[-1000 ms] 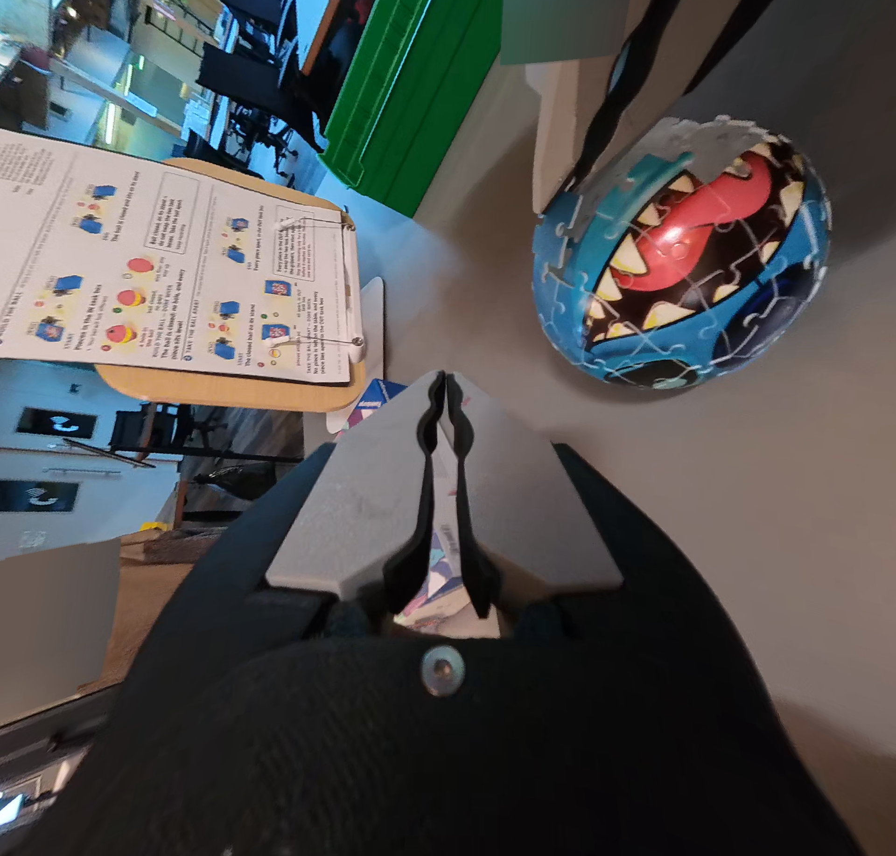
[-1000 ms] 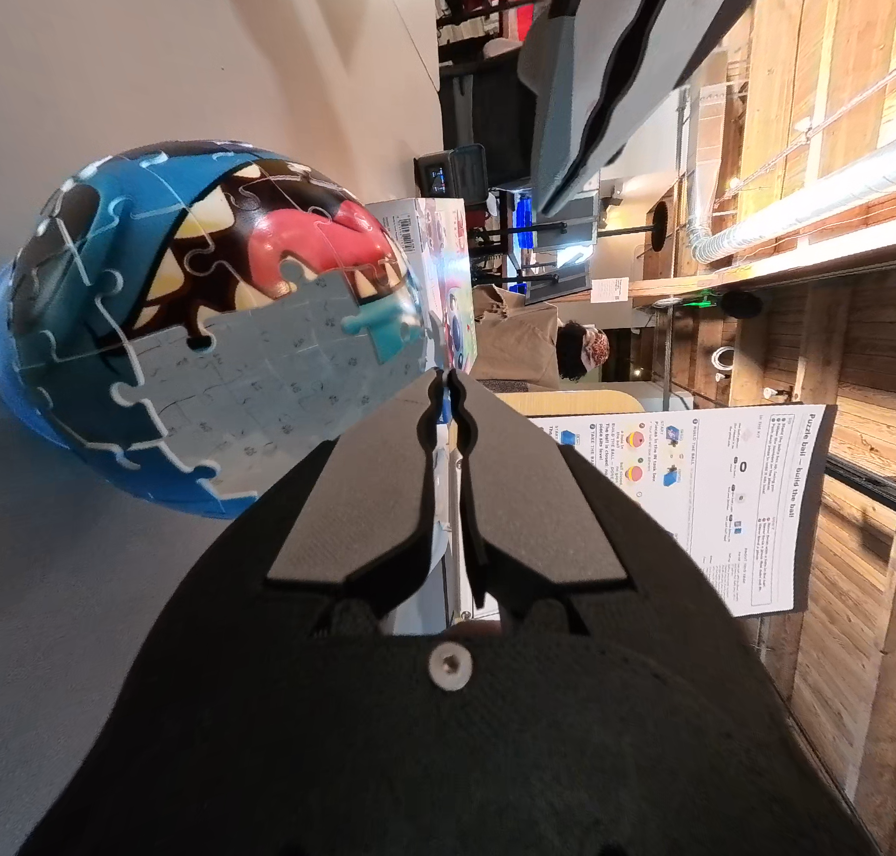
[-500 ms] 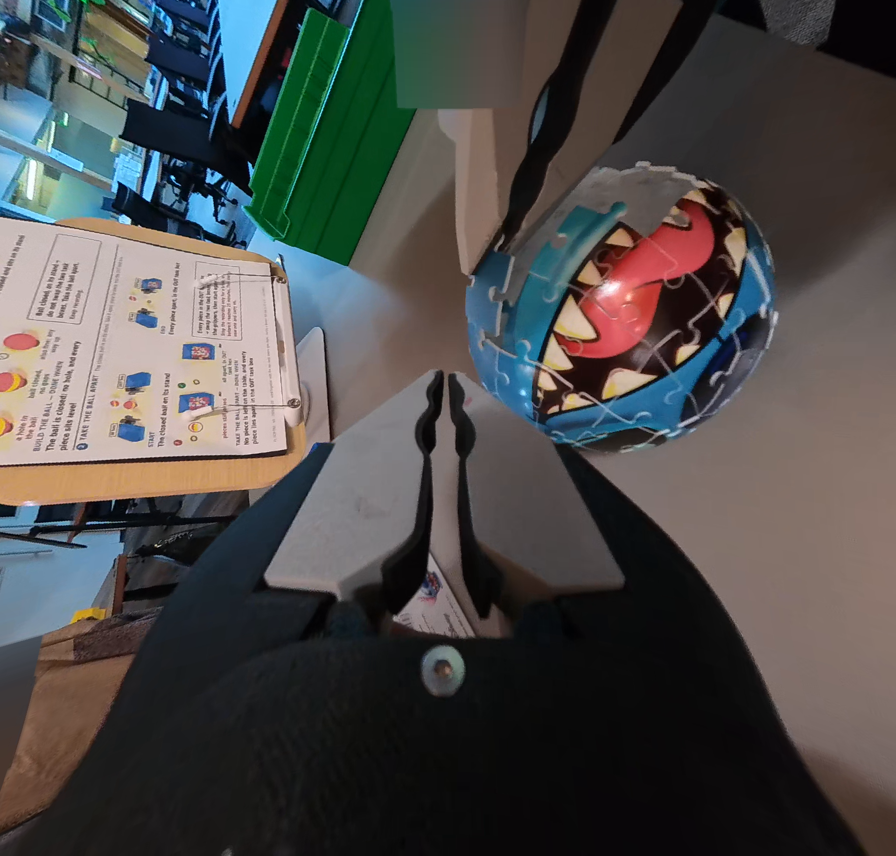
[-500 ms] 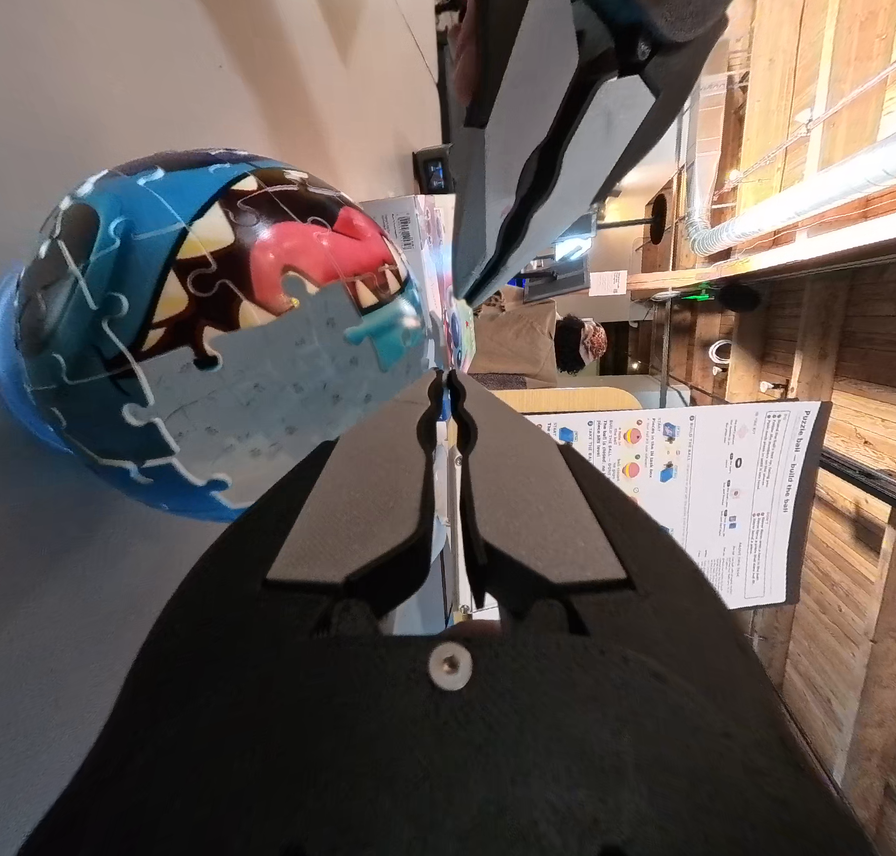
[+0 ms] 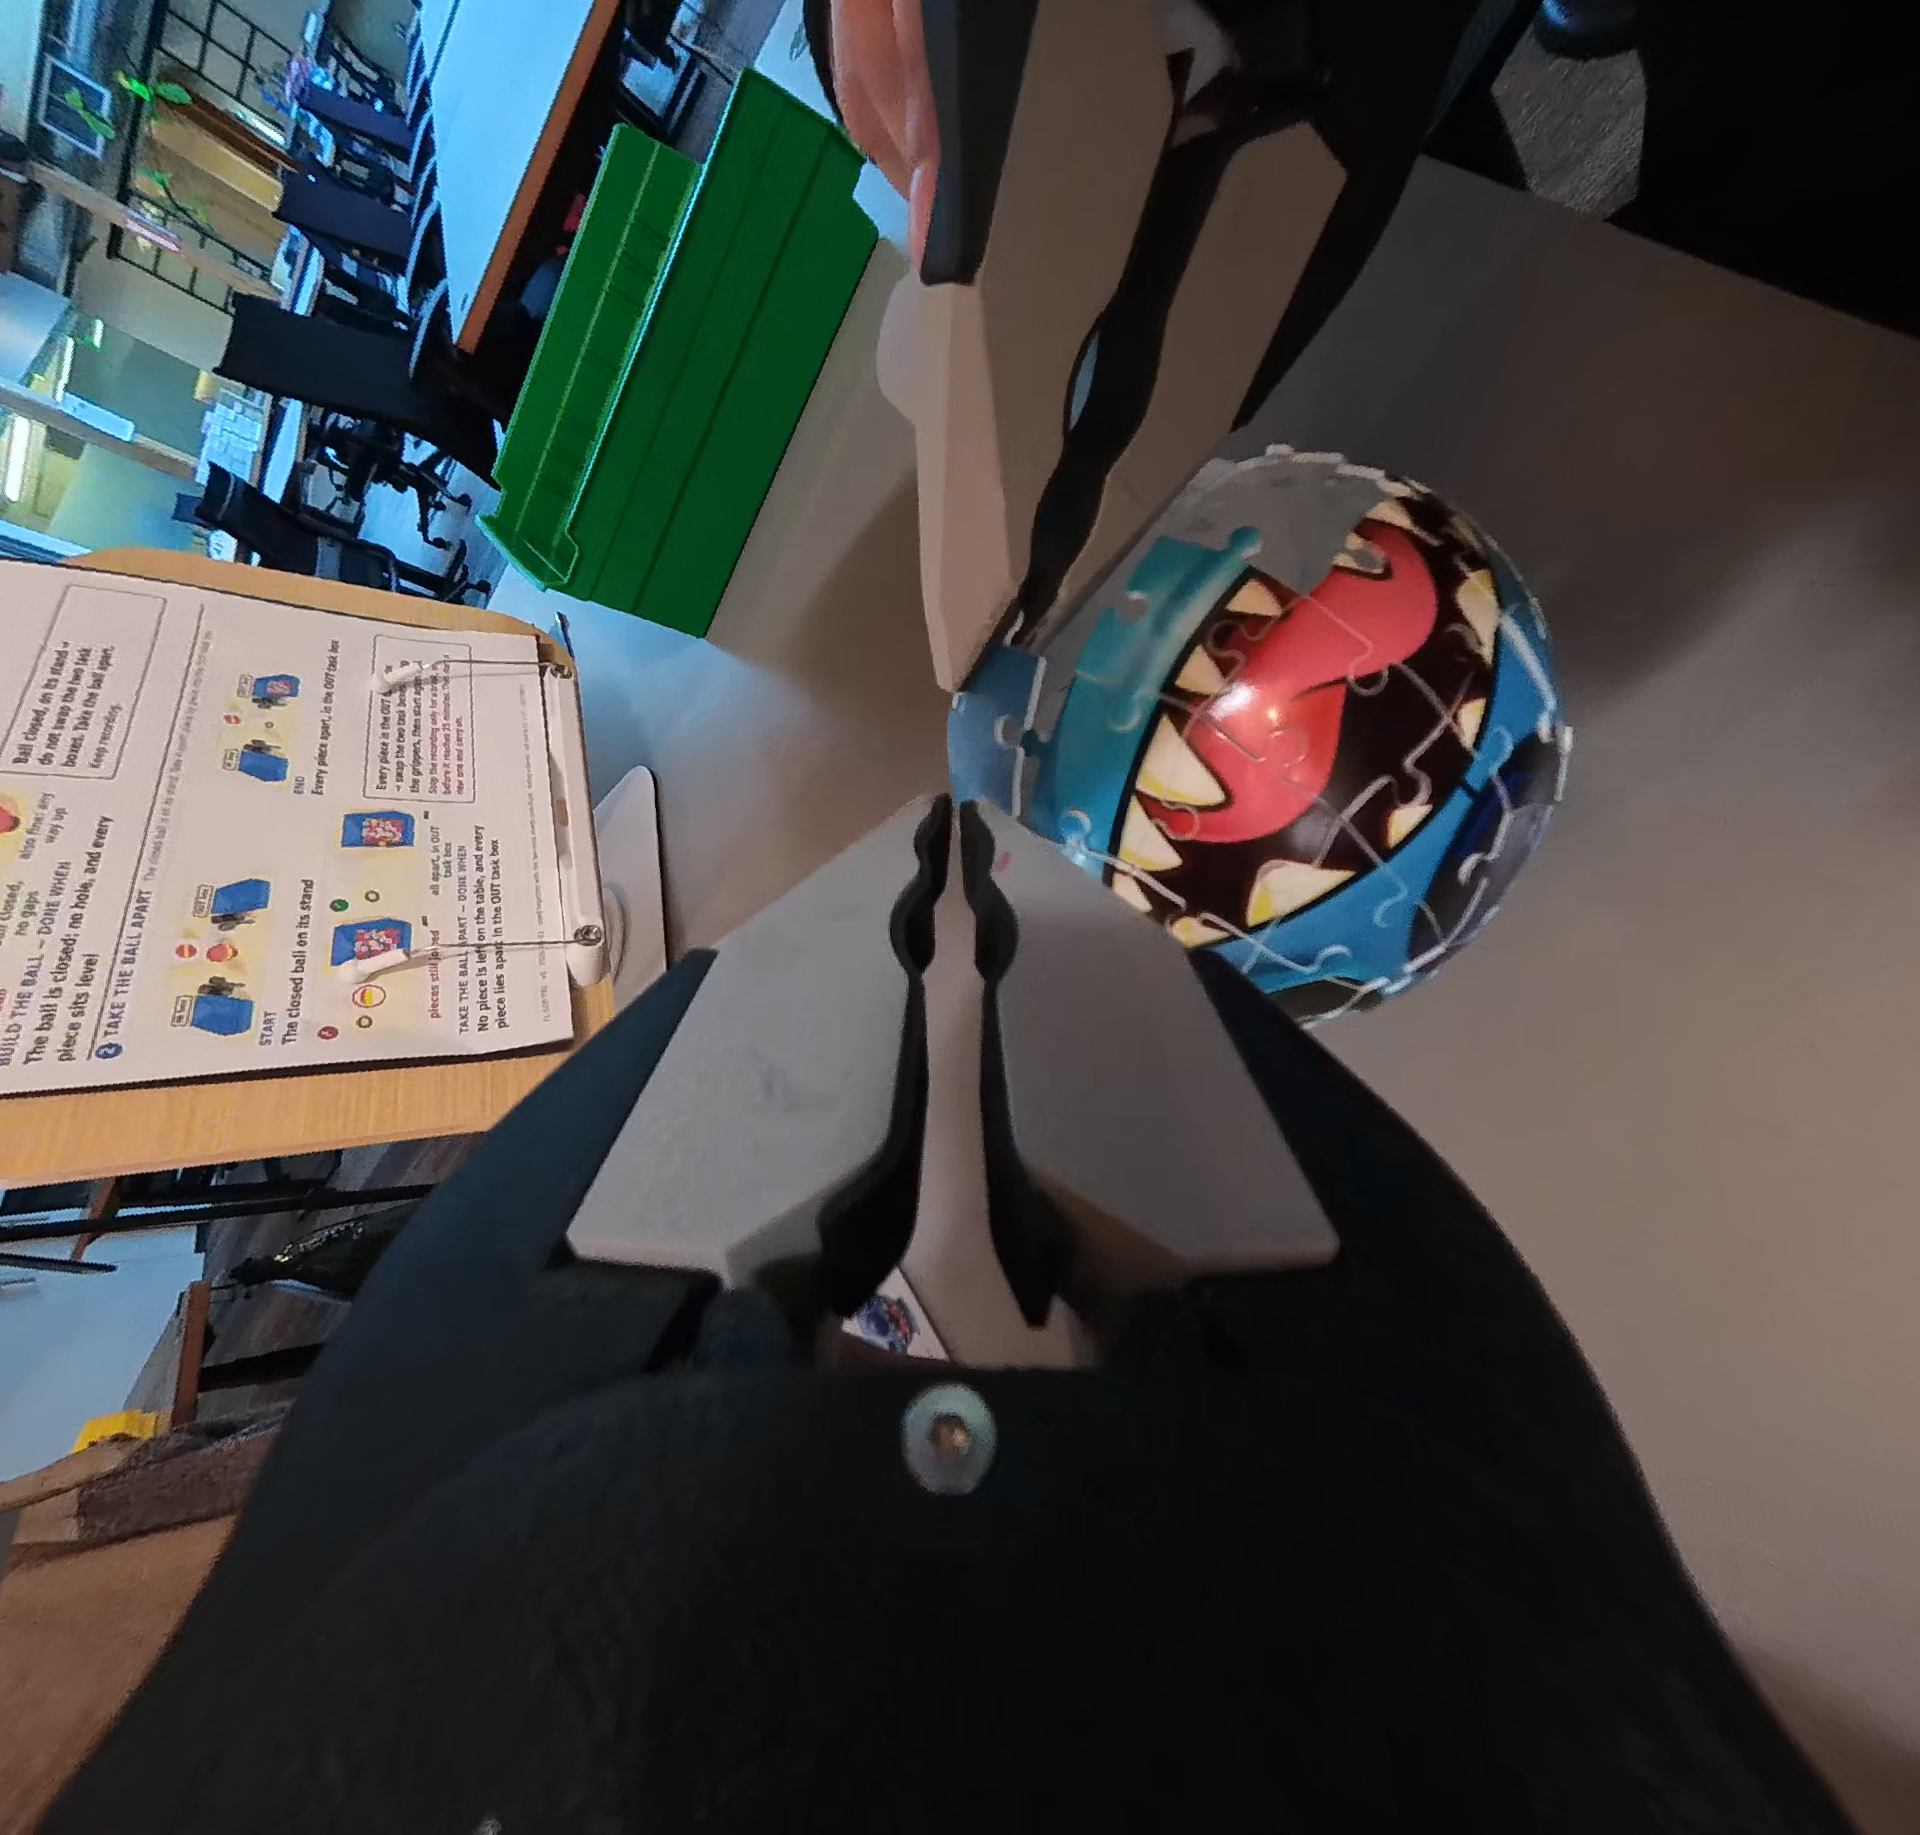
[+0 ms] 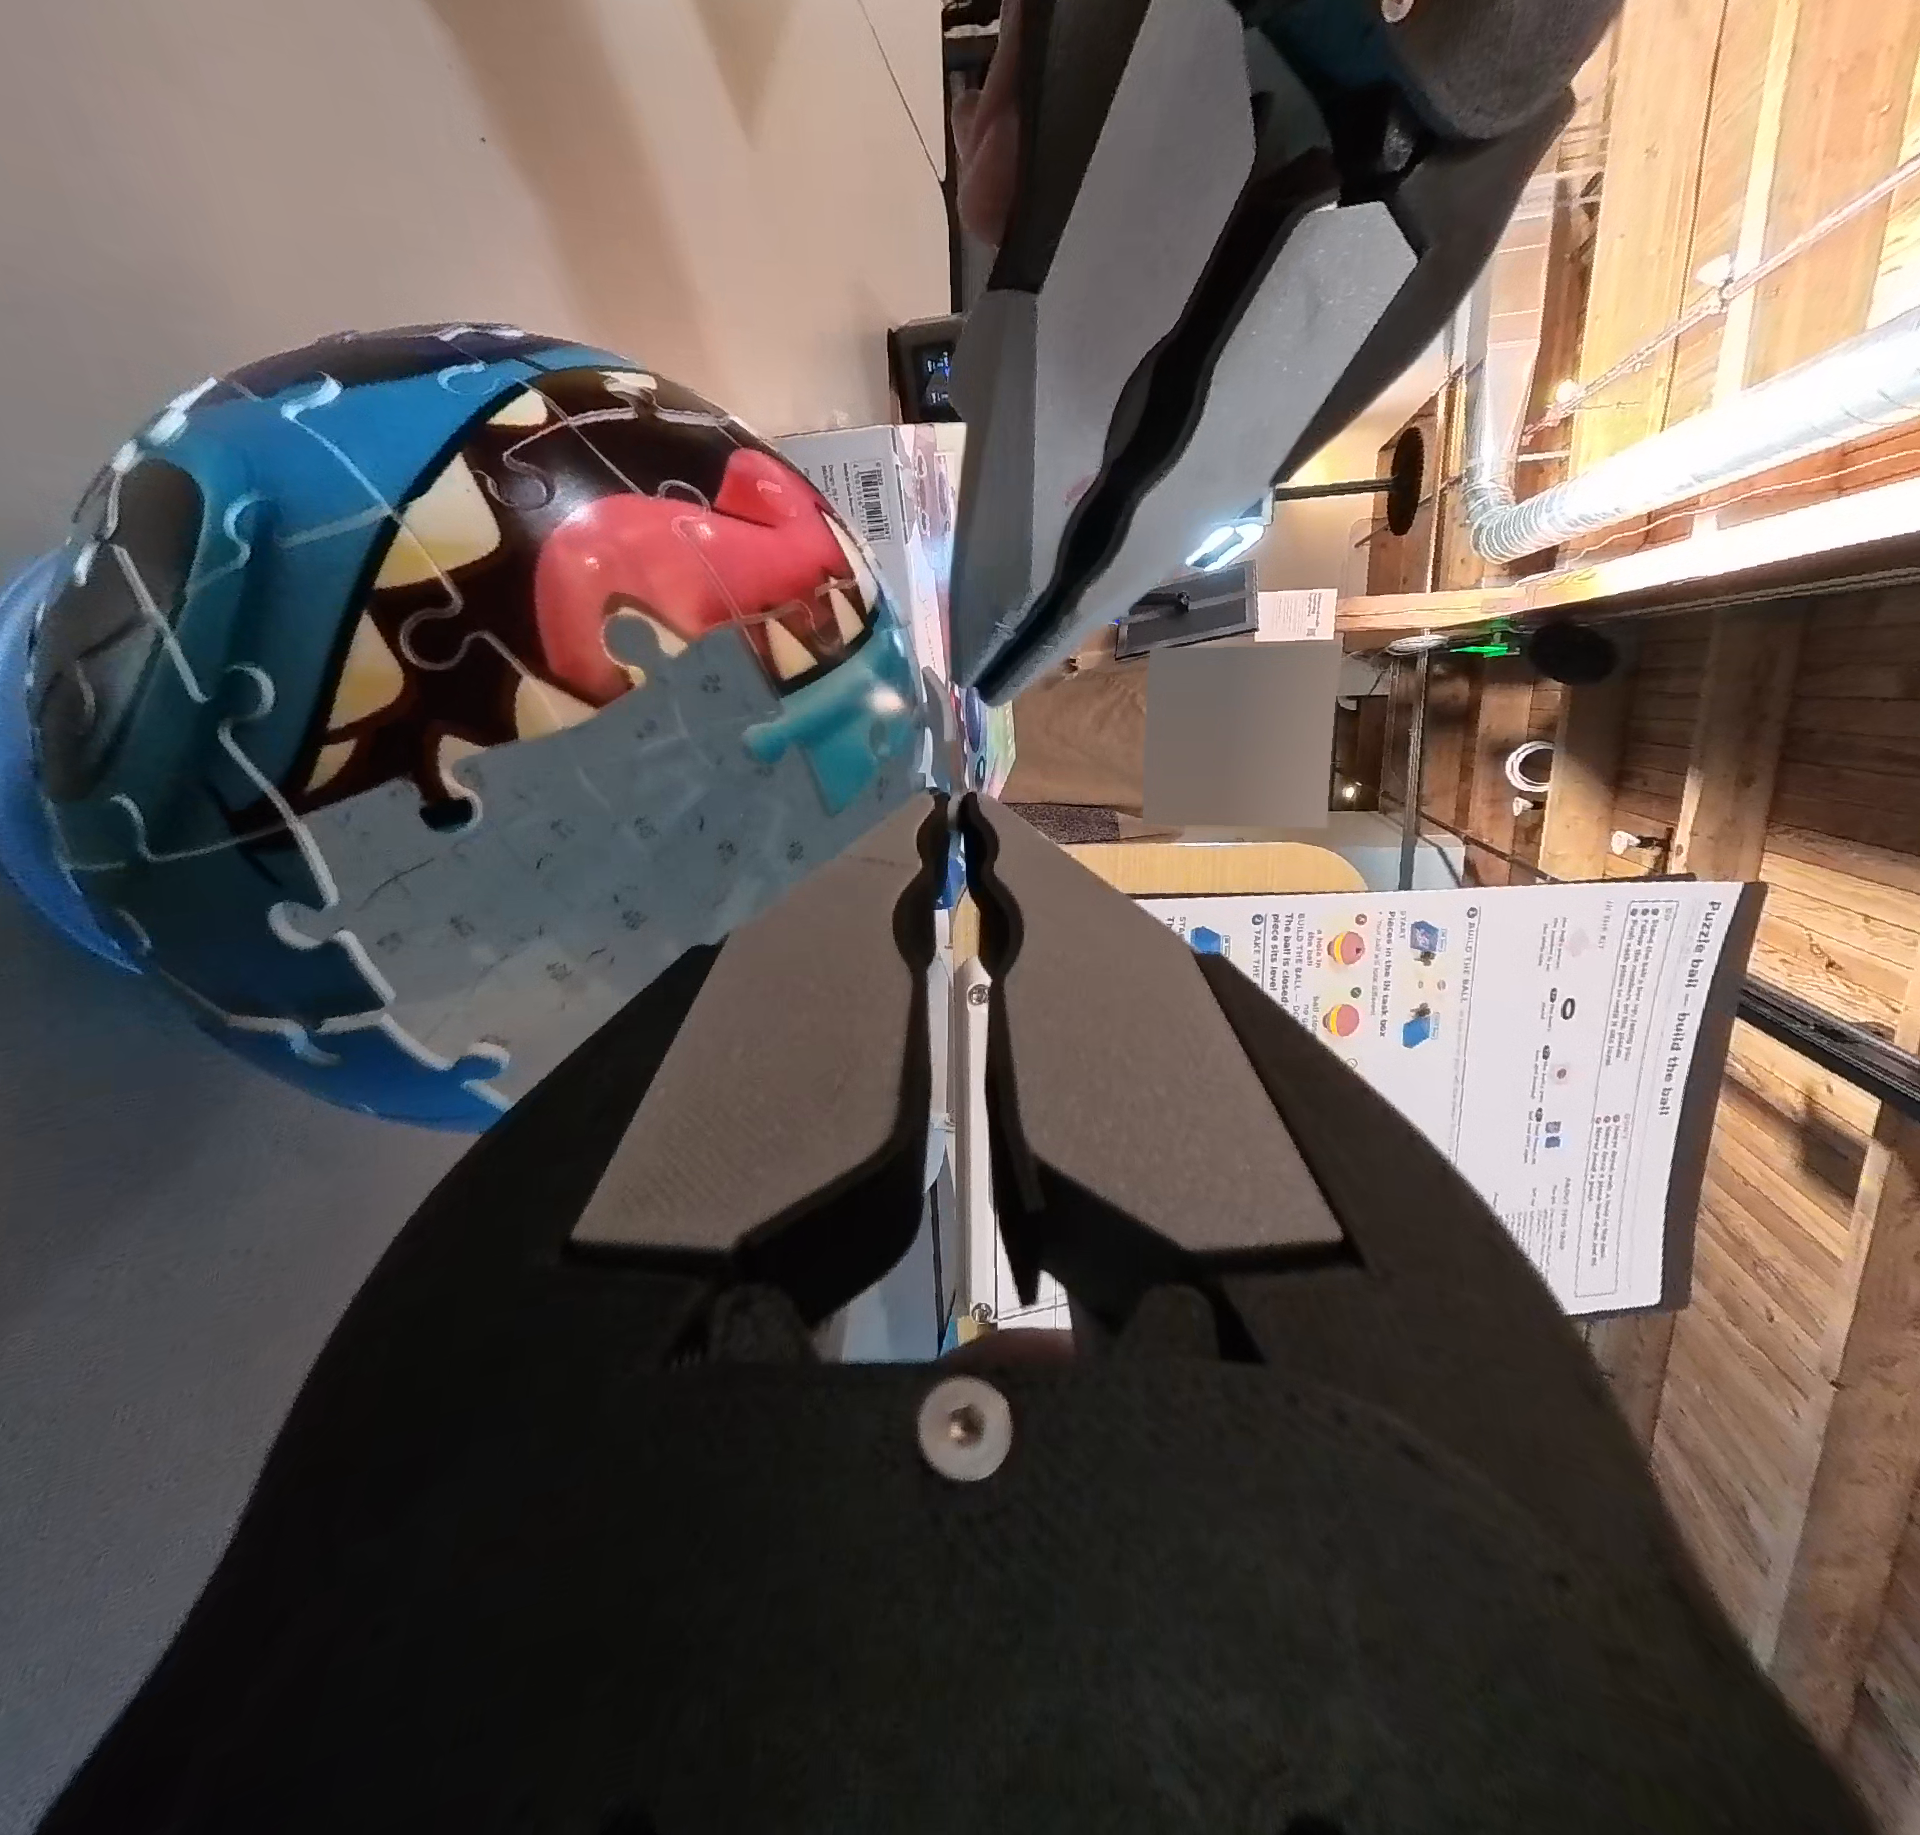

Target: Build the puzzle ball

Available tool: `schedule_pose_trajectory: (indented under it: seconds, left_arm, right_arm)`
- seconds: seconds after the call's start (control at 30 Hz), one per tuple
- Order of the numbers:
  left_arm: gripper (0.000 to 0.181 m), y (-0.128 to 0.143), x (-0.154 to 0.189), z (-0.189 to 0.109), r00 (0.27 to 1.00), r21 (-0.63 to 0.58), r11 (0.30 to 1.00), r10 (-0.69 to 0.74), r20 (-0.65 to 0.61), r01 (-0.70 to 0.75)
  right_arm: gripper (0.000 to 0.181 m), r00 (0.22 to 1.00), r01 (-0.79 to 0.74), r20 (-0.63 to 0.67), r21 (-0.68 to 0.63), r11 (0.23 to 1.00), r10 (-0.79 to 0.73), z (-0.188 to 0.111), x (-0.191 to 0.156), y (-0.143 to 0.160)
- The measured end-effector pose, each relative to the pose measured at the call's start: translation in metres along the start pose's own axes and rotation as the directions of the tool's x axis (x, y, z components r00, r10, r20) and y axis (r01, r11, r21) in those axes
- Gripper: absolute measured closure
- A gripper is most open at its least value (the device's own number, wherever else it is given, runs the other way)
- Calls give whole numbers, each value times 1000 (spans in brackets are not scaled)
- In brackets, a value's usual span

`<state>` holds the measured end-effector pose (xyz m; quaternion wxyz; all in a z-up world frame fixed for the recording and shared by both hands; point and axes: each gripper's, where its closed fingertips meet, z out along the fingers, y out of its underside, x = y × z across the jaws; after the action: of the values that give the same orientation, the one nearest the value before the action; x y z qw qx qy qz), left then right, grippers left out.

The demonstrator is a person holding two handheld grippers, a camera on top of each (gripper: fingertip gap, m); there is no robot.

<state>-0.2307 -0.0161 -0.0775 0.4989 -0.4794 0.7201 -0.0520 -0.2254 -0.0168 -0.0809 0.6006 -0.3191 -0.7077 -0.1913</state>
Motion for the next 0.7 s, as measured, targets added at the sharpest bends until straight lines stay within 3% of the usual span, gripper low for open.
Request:
schedule_pose_trajectory:
  seconds: [0.7]
  left_arm:
    - [181, -3, 5, 5, 1000, 16, 1000, -1, -27, 1]
  right_arm:
    - [181, 996, 91, -23, 23, 996, -90, 1, -1, -5]
